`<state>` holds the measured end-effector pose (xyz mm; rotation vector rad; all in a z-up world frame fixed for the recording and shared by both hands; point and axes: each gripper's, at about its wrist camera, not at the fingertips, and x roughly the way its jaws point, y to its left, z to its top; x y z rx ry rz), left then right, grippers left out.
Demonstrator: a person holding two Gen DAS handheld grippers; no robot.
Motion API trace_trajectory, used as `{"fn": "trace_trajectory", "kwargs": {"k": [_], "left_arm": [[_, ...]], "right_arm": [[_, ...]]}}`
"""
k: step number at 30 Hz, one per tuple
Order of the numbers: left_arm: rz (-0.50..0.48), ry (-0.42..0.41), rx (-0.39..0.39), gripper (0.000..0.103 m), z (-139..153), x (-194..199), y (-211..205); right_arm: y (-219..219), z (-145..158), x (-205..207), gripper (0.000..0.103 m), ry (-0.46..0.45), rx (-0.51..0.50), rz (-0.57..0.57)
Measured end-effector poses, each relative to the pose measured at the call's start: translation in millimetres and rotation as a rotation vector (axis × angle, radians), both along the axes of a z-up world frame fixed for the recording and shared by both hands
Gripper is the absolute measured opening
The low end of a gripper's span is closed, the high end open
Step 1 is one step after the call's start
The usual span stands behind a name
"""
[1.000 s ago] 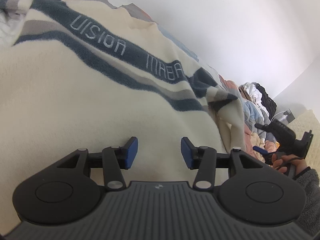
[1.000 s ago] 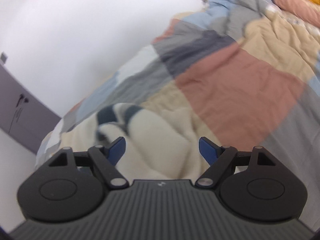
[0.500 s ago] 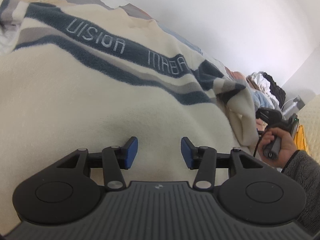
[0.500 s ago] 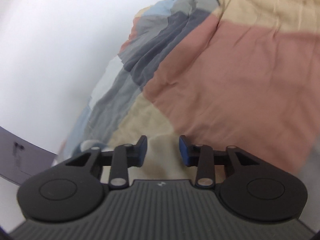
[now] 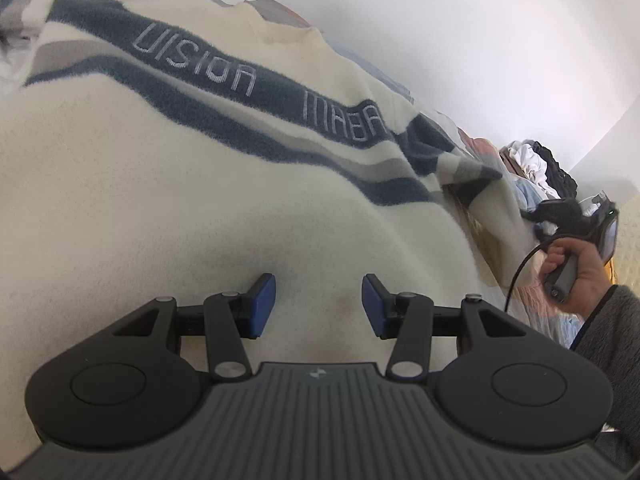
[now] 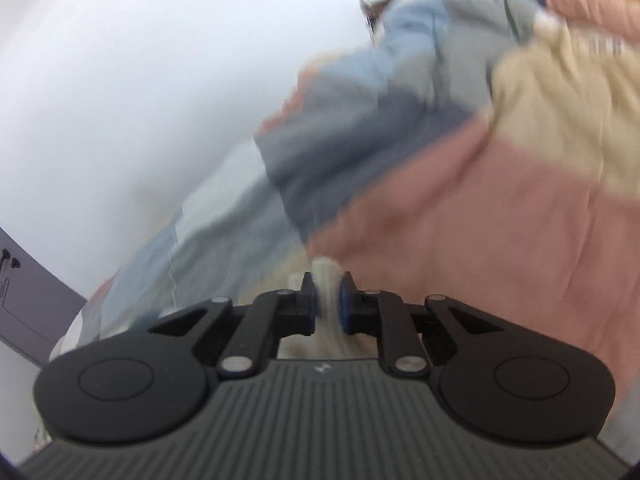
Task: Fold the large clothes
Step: 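Open the right gripper and move it away from the sweater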
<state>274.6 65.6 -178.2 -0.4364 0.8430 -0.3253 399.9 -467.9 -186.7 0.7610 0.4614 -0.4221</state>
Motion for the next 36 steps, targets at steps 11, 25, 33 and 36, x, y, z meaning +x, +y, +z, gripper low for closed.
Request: {"fn": "trace_trajectory", "kwargs": {"k": [11, 25, 33, 36], "left_arm": [[0.02, -0.048, 0.016, 0.054, 8.6, -1.7, 4.0], [0.053, -0.089, 0.097, 0.054, 16.6, 10.3, 7.9], [0.04, -0.081, 0.133, 0.054, 20.6, 12.6, 5.5], [0.05, -0.078, 0.156, 0.054, 25.8, 7.8, 5.4]], "right_arm": [[-97.7, 132.0, -19.7, 0.013, -0.157, -0.306, -0.182], [-155.3, 7.6, -37.5, 0.013, 0.019, -0.263, -0.271], [-153.3, -57.4, -64.7, 0.014, 0.098, -0.216, -0.232], [-148.9, -46.5, -64.1, 0.017, 0.127, -0.225, -0.215]]}}
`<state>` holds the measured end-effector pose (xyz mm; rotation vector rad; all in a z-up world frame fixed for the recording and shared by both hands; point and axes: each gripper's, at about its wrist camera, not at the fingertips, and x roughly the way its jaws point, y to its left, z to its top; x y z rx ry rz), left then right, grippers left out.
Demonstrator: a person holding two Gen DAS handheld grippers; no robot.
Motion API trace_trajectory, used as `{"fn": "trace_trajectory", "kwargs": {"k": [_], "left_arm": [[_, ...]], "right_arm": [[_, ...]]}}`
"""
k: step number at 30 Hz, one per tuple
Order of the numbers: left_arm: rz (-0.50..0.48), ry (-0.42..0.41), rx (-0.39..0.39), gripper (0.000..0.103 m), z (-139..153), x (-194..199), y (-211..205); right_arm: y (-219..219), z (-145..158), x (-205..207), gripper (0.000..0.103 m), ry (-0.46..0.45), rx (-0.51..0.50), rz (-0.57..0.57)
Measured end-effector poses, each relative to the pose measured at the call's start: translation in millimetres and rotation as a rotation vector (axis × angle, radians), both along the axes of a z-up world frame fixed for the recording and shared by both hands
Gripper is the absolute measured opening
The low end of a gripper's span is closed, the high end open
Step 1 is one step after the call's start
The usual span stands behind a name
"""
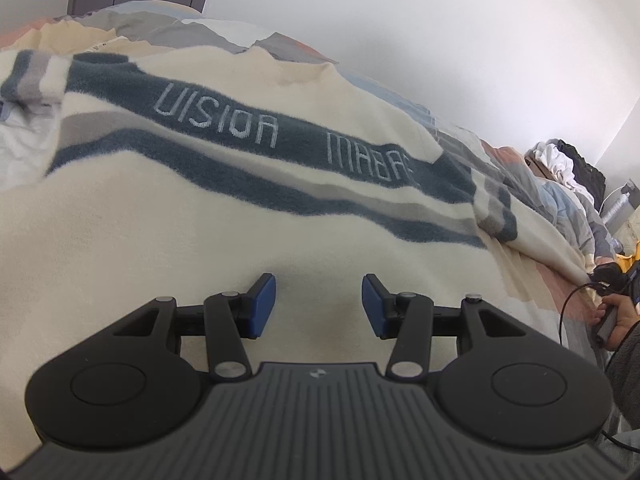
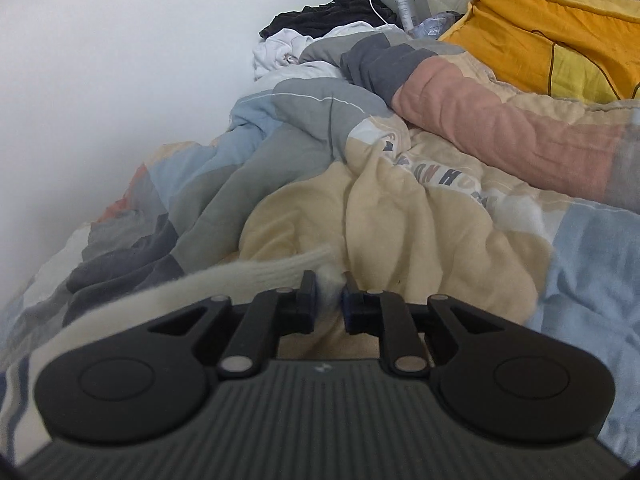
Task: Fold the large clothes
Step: 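Open the right gripper and move it away from the sweater, then reach the right gripper to the other sweater sleeve and close on its cuff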
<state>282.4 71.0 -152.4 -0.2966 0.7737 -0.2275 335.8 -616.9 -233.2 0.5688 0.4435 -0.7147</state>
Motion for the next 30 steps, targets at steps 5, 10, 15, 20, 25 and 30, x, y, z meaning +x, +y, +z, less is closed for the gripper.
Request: {"fn": "trace_trajectory", "kwargs": {"k": [5, 10, 15, 20, 25, 30], "left_arm": [[0.03, -0.015, 0.027, 0.054, 14.6, -15.4, 7.7], [0.071, -0.024, 0.031, 0.054, 31.5, -36.8, 21.0], [0.118, -0.04, 0.006, 0.054, 45.2, -66.7, 38.3], [0.161, -0.049, 0.005, 0.056, 51.9, -92.5, 53.7], [0.209, -0.012, -0.023, 0.06, 45.7, -101.8, 71.6], [0.25, 0.023, -0.085, 0.061, 36.0, -95.1, 90.7]], "right_arm": [[24.2, 43.0, -7.9, 0.051, 0.002, -0.134, 0.078], [70.6, 95.1, -22.7, 0.061, -0.074, -0.163, 0.207], [144.7, 150.1, -36.6, 0.061, -0.077, -0.188, 0.424], [232.2, 190.8, -56.5, 0.061, -0.074, -0.18, 0.629], [308.3, 188.1, -72.5, 0.06, -0.016, -0.04, 0.788], [362.4, 149.3, -83.8, 0.06, 0.111, 0.113, 0.879]]}}
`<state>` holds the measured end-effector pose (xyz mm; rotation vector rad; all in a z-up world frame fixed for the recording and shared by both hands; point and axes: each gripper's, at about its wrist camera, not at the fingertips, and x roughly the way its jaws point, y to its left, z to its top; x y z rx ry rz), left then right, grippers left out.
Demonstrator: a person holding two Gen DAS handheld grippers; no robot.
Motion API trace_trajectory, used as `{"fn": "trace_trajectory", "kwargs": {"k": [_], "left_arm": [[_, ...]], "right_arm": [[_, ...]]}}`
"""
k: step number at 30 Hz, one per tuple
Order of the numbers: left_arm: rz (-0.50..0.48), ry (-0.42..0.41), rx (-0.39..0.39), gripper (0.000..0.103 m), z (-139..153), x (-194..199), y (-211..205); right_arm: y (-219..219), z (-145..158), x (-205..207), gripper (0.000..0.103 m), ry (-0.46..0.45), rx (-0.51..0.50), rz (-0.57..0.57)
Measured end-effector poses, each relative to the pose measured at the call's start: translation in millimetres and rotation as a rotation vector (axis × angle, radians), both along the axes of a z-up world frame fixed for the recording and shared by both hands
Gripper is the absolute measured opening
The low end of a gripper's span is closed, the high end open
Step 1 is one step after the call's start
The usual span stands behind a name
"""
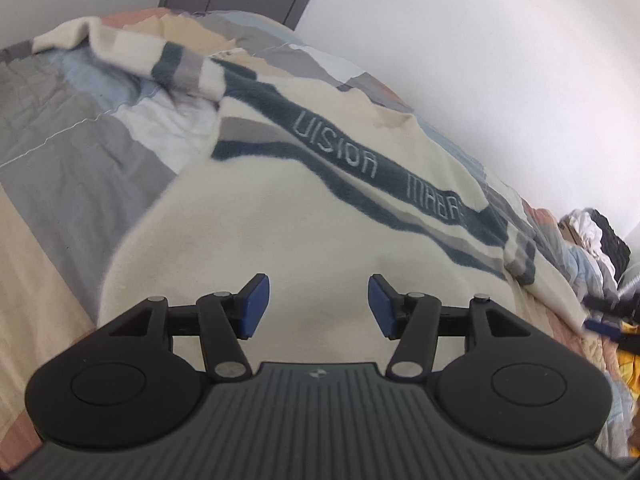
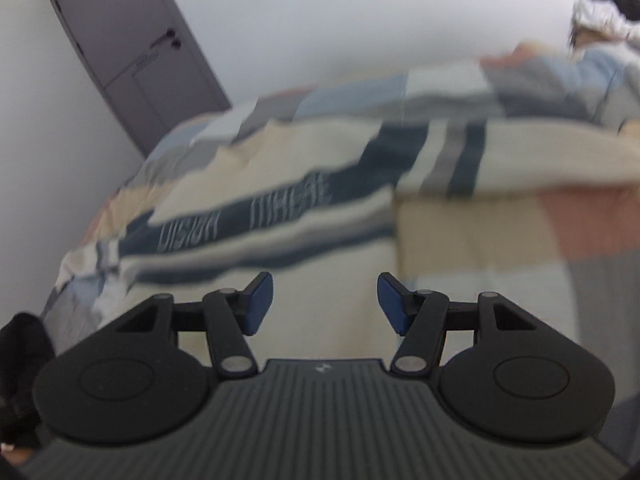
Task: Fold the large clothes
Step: 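Reach the right gripper to the other sweater sleeve and close on its cuff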
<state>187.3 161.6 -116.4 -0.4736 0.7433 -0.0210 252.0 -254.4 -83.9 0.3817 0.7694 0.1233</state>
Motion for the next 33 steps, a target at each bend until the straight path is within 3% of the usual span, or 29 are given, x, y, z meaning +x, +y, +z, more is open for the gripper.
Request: {"fn": "trace_trajectory", "kwargs": {"k": [3, 5, 6, 12, 17, 20, 22, 29, 33], "left_arm": [[-0.003, 0.032, -0.062, 0.061, -10.0, 4.6, 5.5], [-0.015, 0.053, -0.089, 0.061, -16.6, 7.5, 4.9], [-0.019, 0.061, -0.092, 0.061, -19.6, 9.1, 3.0], [-0.042, 0.067, -0.082, 0.062, -25.6, 17.5, -4.2], [-0.051, 0.066, -0.078, 0.066, -27.4, 24.0, -7.1], [-0.046, 0.063, -0.079, 0.067, -26.9, 23.7, -6.7], [-0.039, 0.062, -0.084, 0.067, -26.4, 21.8, -6.2], [-0.028, 0.063, -0.103, 0.067, -25.6, 18.5, -4.6], [-0.031, 0.068, -0.089, 0.067, -24.5, 16.3, -6.3]], "right_arm": [[18.9, -27.1, -7.0, 0.061, 0.094, 0.021, -0.003], [24.3, -46.8, -9.4, 0.083, 0.153, 0.053, -0.018], [25.5, -55.1, -12.6, 0.086, 0.171, 0.068, -0.035], [25.6, -103.2, -20.6, 0.087, 0.266, 0.132, -0.102], [28.3, -113.2, -16.9, 0.089, 0.264, 0.231, -0.102], [34.5, -116.7, -20.4, 0.088, 0.256, 0.226, -0.08], [34.0, -115.1, -21.4, 0.079, 0.255, 0.232, -0.071], [23.6, -114.1, -25.6, 0.019, 0.255, 0.272, -0.087], [20.0, -96.7, -32.3, 0.014, 0.211, 0.25, -0.08]]}}
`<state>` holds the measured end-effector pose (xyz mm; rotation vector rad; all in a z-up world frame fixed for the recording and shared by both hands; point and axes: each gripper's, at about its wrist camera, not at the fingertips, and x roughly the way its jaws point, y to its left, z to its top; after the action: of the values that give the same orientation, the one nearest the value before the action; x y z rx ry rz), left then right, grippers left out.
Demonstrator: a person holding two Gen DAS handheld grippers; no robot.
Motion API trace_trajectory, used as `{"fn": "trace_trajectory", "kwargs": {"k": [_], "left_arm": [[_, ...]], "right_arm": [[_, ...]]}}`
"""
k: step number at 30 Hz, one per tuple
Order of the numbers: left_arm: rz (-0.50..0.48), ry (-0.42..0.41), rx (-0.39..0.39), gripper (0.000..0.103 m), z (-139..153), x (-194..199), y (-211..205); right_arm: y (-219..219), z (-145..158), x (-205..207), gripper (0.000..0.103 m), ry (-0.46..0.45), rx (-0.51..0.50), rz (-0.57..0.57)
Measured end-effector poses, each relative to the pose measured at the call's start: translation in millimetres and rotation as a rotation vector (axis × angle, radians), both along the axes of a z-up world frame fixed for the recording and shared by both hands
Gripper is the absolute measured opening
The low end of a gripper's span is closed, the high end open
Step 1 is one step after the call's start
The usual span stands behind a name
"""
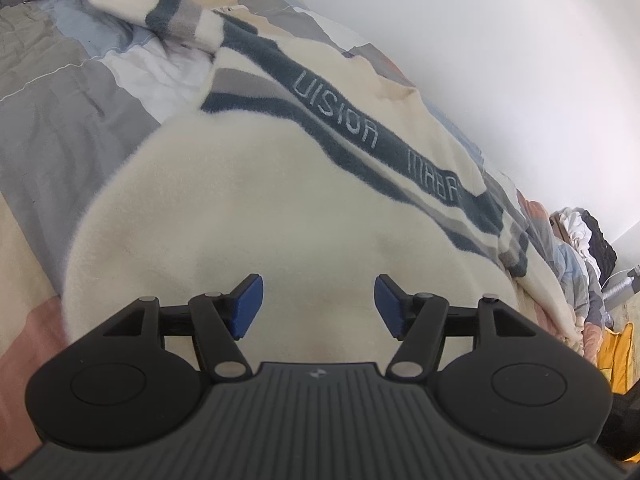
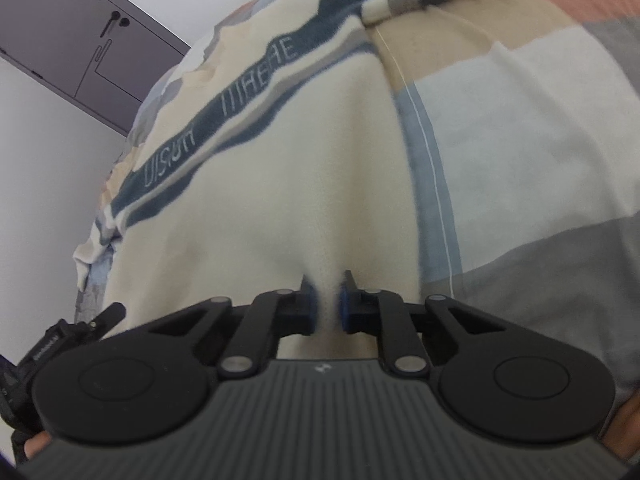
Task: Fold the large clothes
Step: 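Reach the right gripper to the other sweater sleeve and close on its cuff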
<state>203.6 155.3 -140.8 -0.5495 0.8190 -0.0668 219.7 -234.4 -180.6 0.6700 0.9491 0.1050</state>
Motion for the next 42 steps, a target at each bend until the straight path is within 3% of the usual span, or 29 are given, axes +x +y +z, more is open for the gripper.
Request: {"fn": "trace_trajectory", "kwargs": {"k": [6, 12, 15, 17, 18, 20, 21, 27, 32, 37, 40, 42], "left_arm": [[-0.046, -0.03, 0.031, 0.068, 5.4, -1.2, -11.7], [-0.093, 0.062, 0.039, 0.068, -12.3, 12.4, -23.2], [-0.112, 0.1, 0.066, 0.068, -21.4, 16.7, -28.6], [-0.121, 0.097, 0.093, 0.068, -20.3, 17.6, -32.7], [-0.125, 0.093, 0.102, 0.068, -19.5, 17.2, -34.4], [-0.136, 0.082, 0.114, 0.068, -18.5, 15.8, -37.2], [-0.14, 0.077, 0.12, 0.068, -17.8, 14.9, -39.0], [-0.151, 0.044, 0.157, 0.068, -13.9, 15.6, -48.7], [-0.163, 0.037, 0.209, 0.068, -17.3, 21.1, -58.1], [-0.172, 0.069, 0.231, 0.069, -26.3, 29.5, -61.9], [-0.163, 0.079, 0.232, 0.069, -28.0, 33.0, -62.7], [-0.159, 0.083, 0.244, 0.069, -28.2, 34.8, -65.1]], "right_arm": [[-5.8, 26.8, -4.6, 0.012, -0.018, -0.126, 0.051], [-12.8, 2.7, 3.9, 0.016, 0.089, -0.079, 0.071], [-16.4, 3.6, 1.9, 0.022, 0.088, -0.053, 0.049], [-19.8, 6.1, -0.6, 0.035, 0.097, -0.036, 0.029], [-23.0, 7.3, -1.7, 0.038, 0.101, -0.025, 0.013], [-34.4, 11.0, -3.1, 0.06, 0.098, 0.006, -0.025], [-42.2, 14.1, -3.5, 0.062, 0.086, 0.029, -0.048], [-115.3, 28.6, 11.1, 0.063, 0.026, 0.238, -0.227], [-190.2, 27.2, 38.5, 0.063, -0.061, 0.179, -0.406], [-252.9, -5.3, 63.0, 0.063, -0.128, 0.216, -0.547], [-282.1, -26.0, 77.1, 0.063, -0.166, 0.174, -0.594], [-301.7, -43.1, 83.7, 0.07, -0.154, 0.159, -0.649]]}}
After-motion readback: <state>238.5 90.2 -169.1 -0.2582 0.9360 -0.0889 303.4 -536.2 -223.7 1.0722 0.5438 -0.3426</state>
